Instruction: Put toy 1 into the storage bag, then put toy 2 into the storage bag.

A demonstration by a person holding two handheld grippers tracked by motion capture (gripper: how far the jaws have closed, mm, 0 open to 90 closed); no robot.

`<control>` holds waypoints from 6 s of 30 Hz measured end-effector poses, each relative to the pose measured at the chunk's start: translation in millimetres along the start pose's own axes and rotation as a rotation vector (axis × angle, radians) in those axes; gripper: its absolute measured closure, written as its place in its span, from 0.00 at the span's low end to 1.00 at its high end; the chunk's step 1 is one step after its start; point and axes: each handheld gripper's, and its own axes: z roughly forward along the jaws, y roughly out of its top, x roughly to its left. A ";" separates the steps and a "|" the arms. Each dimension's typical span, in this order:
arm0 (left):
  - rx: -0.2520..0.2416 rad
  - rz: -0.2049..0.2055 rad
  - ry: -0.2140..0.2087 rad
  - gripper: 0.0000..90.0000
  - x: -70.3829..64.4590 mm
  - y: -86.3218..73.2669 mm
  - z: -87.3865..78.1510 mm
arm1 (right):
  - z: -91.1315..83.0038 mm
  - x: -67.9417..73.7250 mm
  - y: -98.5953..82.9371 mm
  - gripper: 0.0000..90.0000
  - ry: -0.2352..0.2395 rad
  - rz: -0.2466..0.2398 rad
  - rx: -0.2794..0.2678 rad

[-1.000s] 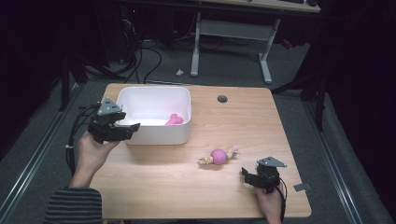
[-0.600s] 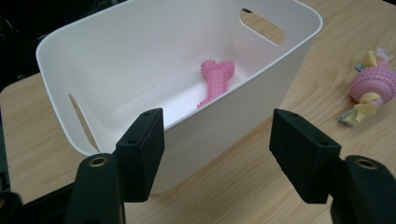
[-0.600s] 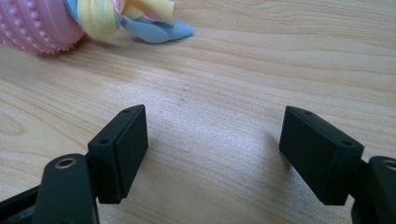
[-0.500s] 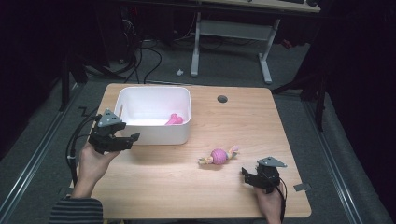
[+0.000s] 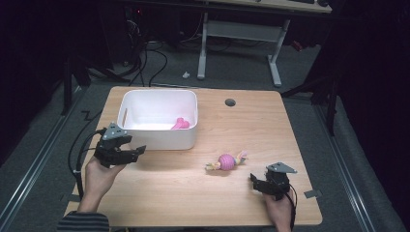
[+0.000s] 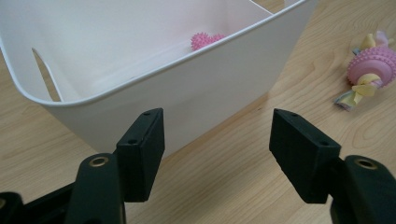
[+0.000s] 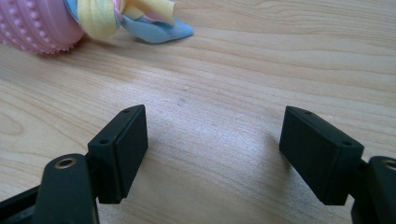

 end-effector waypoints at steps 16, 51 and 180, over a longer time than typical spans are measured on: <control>0.010 -0.064 -0.024 0.40 -0.1 -25.5 14.5 | 0.0 0.0 0.0 0.26 0.000 0.000 0.000; 0.080 -0.128 -0.032 0.40 -16.1 -71.6 63.5 | 0.1 0.1 0.1 0.26 -0.002 0.002 0.000; 0.052 -0.063 0.092 0.29 -22.2 -80.7 103.4 | 26.7 57.2 124.5 0.38 0.352 -0.324 0.226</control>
